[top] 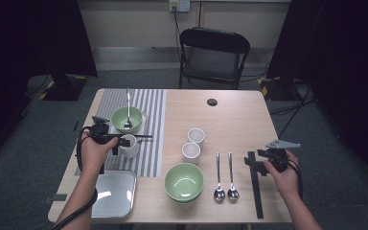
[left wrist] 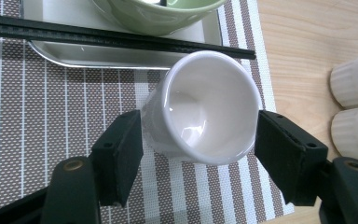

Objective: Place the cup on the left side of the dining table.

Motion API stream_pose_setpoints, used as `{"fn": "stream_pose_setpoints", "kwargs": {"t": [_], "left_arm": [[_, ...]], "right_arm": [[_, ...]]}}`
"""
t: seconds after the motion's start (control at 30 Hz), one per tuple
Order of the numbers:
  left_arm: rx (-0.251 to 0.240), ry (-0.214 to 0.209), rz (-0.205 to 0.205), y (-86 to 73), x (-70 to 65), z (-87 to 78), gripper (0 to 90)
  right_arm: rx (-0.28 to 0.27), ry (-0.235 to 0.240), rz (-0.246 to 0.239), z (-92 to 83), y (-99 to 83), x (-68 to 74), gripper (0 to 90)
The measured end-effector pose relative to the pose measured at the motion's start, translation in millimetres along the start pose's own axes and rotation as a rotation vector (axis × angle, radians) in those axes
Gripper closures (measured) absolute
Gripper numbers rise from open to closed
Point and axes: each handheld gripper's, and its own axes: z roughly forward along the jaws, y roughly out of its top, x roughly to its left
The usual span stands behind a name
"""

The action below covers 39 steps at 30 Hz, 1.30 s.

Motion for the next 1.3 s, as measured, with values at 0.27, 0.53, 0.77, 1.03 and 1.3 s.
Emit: {"fn": "stream_pose_setpoints", "kwargs": {"t": [0.27, 0.53, 0.77, 1.03, 1.3], "left_arm": [[-0.012, -0.014, -0.006, -4.9, 4.1, -4.0, 32.6], [-0.014, -0.016, -0.003, -10.6, 6.5, -12.0, 32.6], [-0.019, -0.037, 0.004, -17.2, 8.2, -14.7, 32.0], [-0.028, -0.040, 0.006, -23.9, 11.4, -17.6, 31.6], [-0.027, -0.043, 0.016, -30.3, 14.7, -20.0, 31.3]], "right_arm": [[0.001, 0.003, 0.000, 0.5, 0.7, 1.3, 25.6], [0.004, 0.006, -0.011, 3.0, 2.8, 4.6, 25.6], [0.007, 0.008, -0.011, 3.6, 3.9, 7.1, 25.6], [0.009, 0.013, -0.017, 5.6, 4.9, 8.9, 25.6], [0.013, 0.012, -0.022, 6.6, 4.5, 9.0, 25.6]]}}
